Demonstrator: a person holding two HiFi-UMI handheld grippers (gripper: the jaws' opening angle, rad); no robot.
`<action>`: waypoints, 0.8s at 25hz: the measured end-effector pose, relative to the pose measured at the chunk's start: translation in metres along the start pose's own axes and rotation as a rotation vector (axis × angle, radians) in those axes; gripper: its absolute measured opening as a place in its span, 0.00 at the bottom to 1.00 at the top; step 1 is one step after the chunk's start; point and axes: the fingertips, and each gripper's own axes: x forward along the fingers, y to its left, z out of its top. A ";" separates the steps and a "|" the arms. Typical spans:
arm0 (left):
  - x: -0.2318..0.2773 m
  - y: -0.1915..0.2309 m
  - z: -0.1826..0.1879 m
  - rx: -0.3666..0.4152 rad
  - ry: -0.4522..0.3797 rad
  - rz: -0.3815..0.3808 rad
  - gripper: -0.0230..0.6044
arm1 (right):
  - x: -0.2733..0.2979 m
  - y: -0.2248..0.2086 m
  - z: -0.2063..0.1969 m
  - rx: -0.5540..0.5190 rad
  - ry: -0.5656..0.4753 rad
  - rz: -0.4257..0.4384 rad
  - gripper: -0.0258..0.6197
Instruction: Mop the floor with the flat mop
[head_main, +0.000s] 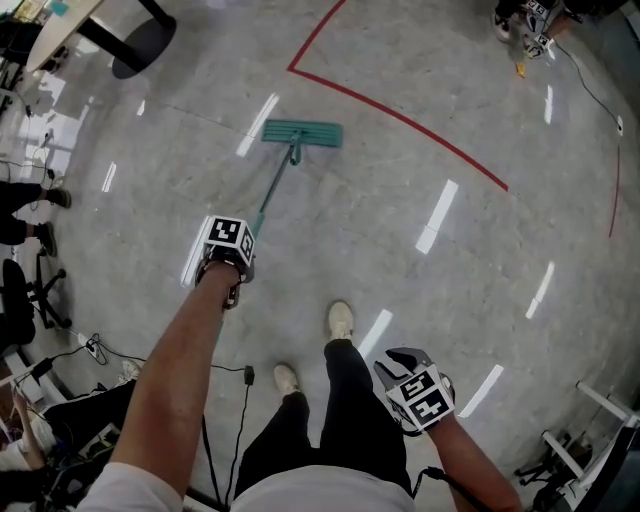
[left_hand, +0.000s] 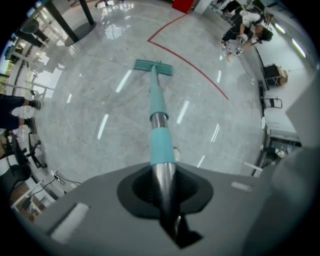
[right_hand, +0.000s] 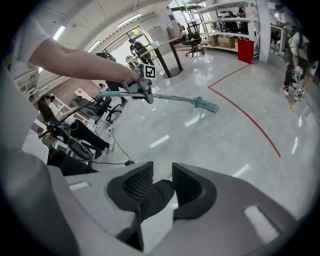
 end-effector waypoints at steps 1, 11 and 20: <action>0.000 0.002 -0.004 0.000 -0.007 0.000 0.11 | 0.002 0.000 0.001 -0.010 -0.003 -0.003 0.23; -0.006 0.011 -0.089 -0.037 -0.107 -0.074 0.11 | 0.010 0.032 0.019 -0.090 -0.028 0.005 0.23; 0.010 0.031 -0.226 -0.046 -0.093 -0.086 0.11 | 0.020 0.081 0.014 -0.167 -0.026 0.014 0.23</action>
